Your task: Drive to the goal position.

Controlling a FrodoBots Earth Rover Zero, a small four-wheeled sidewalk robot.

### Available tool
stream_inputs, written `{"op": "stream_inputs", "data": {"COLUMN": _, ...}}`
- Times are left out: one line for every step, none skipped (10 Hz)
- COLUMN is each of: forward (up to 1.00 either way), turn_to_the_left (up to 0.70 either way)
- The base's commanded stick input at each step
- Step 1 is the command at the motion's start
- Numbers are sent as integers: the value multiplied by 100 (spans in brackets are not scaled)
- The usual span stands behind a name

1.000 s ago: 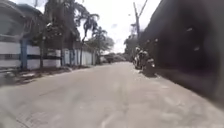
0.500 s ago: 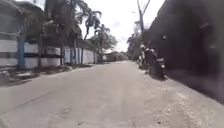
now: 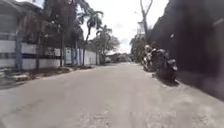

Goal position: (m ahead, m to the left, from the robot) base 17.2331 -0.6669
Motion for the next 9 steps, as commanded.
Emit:
{"op": "stream_inputs", "data": {"forward": 100, "turn_to_the_left": 0}}
{"op": "stream_inputs", "data": {"forward": 100, "turn_to_the_left": 0}}
{"op": "stream_inputs", "data": {"forward": 100, "turn_to_the_left": 0}}
{"op": "stream_inputs", "data": {"forward": 100, "turn_to_the_left": 0}}
{"op": "stream_inputs", "data": {"forward": 100, "turn_to_the_left": 0}}
{"op": "stream_inputs", "data": {"forward": 100, "turn_to_the_left": -2}}
{"op": "stream_inputs", "data": {"forward": 100, "turn_to_the_left": -18}}
{"op": "stream_inputs", "data": {"forward": 100, "turn_to_the_left": -38}}
{"op": "stream_inputs", "data": {"forward": 100, "turn_to_the_left": -40}}
